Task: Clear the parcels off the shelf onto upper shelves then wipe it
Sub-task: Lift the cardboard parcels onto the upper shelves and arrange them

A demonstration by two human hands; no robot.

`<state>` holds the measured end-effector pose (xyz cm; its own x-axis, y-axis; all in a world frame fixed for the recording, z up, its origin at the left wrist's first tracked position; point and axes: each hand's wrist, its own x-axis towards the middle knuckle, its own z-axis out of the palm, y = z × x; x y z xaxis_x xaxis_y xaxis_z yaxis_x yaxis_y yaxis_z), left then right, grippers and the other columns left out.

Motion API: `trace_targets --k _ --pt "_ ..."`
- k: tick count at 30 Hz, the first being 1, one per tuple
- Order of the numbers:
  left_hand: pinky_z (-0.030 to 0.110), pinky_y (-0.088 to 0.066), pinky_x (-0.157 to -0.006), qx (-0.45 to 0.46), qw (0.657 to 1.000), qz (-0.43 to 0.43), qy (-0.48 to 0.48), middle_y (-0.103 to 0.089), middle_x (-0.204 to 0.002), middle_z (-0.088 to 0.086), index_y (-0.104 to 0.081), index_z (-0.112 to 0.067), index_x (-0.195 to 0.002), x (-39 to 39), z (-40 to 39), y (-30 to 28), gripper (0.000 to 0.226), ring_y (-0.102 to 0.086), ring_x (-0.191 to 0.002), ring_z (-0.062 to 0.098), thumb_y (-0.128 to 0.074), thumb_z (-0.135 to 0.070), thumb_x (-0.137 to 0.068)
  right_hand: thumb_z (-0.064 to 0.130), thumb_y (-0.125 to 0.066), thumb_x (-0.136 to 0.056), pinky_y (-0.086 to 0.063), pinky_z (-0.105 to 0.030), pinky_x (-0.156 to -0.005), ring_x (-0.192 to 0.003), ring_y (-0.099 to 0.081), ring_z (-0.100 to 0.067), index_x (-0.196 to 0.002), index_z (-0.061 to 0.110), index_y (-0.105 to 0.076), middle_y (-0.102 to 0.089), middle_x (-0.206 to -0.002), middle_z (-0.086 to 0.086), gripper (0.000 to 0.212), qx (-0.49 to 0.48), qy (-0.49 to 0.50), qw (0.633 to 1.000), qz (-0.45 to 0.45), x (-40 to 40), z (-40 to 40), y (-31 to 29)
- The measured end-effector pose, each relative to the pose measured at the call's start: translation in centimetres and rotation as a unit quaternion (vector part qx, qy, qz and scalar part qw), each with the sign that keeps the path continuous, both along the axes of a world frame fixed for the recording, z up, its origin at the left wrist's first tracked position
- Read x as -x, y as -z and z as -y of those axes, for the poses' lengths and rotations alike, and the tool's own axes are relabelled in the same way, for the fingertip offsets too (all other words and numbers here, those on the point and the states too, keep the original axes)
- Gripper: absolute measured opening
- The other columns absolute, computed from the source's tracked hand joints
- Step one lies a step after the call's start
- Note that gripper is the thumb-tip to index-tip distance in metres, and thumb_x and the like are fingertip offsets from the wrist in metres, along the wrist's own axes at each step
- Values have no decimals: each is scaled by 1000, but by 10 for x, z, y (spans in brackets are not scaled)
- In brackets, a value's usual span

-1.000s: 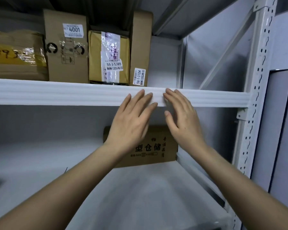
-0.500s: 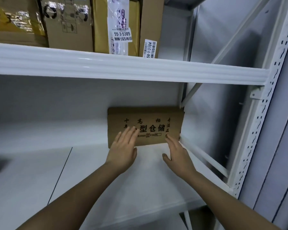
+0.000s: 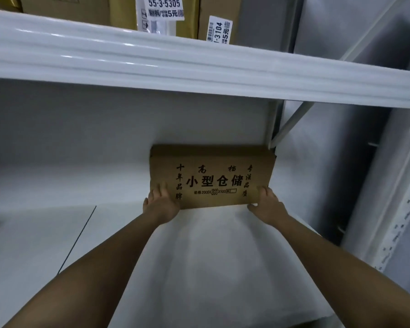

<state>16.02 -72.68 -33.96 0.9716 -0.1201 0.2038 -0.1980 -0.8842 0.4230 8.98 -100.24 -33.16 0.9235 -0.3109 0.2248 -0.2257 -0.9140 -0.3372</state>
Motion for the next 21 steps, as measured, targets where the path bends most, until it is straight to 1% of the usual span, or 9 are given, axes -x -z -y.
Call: trace_targets --k 2,5,8,11,14,17,19,21 --pt "45 -19 -116 24 999 -16 -19 -10 -157 16 -2 -8 -151 -18 6 -5 87 -14 -144 33 -56 -42 -91 33 -58 -91 -38 -44 -101 -128 -41 -32 -141 7 -30 -33 -145 -13 63 -44 7 999 -3 -21 11 -3" --pt "46 -19 -116 37 998 -18 -53 -9 -157 19 1 -6 -151 -49 22 -6 86 -14 -144 35 -53 -41 -93 35 -59 -89 -38 -44 -103 -127 -41 -32 -144 7 -24 -33 -144 -14 71 -81 24 996 -14 -60 33 -2" --pt "46 -18 -116 103 990 -34 -86 -8 -157 20 2 -5 -151 -74 35 -7 85 -13 -144 36 -49 -44 -95 31 -60 -89 -36 -44 -105 -127 -41 -32 -145 8 -24 -32 -145 -13 71 -121 38 992 -10 -95 54 -2" --pt "46 -19 -116 159 977 -28 -140 -12 -155 21 -1 -6 -151 -90 41 -5 88 -15 -142 37 -54 -43 -92 28 -59 -87 -33 -46 -107 -129 -39 -35 -146 10 -22 -30 -146 -14 72 -170 54 984 -10 -121 69 -2" --pt "46 -22 -113 224 951 -21 -209 -18 -152 21 -11 -3 -149 -107 43 -4 84 -19 -140 37 -60 -37 -89 28 -61 -87 -32 -49 -107 -130 -37 -38 -147 8 -17 -30 -146 -17 77 -207 69 976 1 -141 81 -4" --pt "43 -26 -109 309 905 8 -292 -28 -146 22 -23 2 -143 -124 39 -7 67 -29 -134 39 -56 -22 -90 35 -66 -83 -35 -52 -106 -129 -38 -39 -148 7 -13 -31 -144 -19 88 -225 88 970 31 -155 90 -3" --pt "44 -27 -109 359 882 -14 -304 -28 -147 22 -24 1 -143 -135 35 -7 63 -30 -134 39 -53 -18 -91 33 -68 -83 -34 -51 -107 -129 -38 -40 -149 6 -11 -31 -144 -19 91 -252 114 959 57 -164 95 1" --pt "47 -25 -112 390 875 -42 -284 -23 -150 22 -19 0 -146 -143 32 -8 68 -27 -137 40 -54 -17 -92 31 -69 -82 -32 -50 -108 -130 -38 -40 -150 6 -10 -31 -144 -19 93 -291 140 943 84 -171 97 3"
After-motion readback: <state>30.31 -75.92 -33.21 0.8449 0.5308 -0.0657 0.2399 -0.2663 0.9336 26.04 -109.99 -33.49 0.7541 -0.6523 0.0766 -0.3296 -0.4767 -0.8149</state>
